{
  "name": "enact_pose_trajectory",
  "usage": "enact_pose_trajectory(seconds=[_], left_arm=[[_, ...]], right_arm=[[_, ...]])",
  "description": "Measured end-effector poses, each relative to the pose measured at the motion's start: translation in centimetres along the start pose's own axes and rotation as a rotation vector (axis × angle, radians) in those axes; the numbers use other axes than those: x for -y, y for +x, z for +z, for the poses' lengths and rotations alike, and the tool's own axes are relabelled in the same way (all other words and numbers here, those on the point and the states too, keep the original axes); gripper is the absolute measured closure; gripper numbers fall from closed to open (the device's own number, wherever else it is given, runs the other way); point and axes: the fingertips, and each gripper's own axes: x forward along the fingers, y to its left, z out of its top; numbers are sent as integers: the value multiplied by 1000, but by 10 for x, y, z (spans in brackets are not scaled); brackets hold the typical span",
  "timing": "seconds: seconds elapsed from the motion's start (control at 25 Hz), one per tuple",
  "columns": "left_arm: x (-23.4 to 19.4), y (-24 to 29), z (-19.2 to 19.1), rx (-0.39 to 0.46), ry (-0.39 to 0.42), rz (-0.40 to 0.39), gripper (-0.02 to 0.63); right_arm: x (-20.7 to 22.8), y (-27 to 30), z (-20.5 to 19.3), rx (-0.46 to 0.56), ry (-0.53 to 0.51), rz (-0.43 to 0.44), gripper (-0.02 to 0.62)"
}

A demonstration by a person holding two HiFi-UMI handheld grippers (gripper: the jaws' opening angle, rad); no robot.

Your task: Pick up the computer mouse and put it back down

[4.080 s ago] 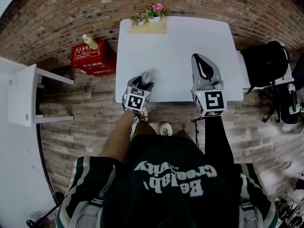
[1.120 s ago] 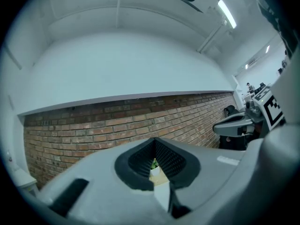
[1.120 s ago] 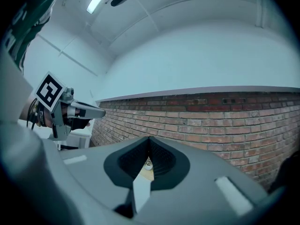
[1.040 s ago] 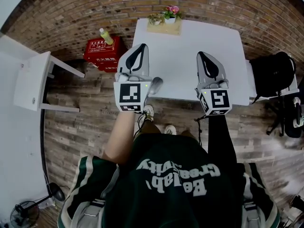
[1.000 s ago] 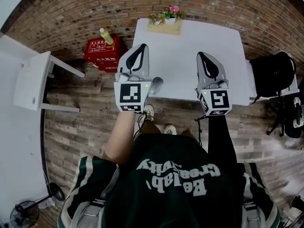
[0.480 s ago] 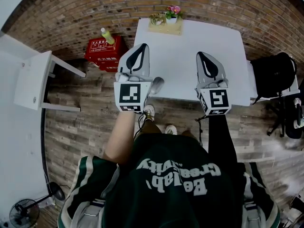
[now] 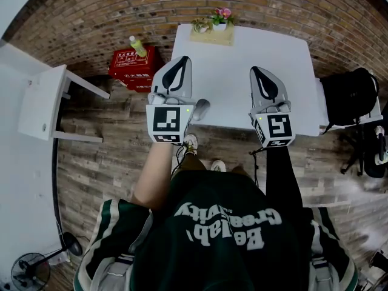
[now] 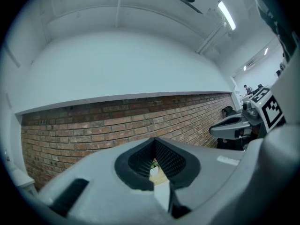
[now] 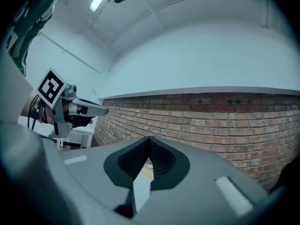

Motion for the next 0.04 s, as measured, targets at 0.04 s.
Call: enact_pose_trajectory(seconds=[0.04], left_arm=[[0, 0, 0, -1, 0, 0, 600]], right_arm=[[0, 0, 0, 2, 2, 2, 582]])
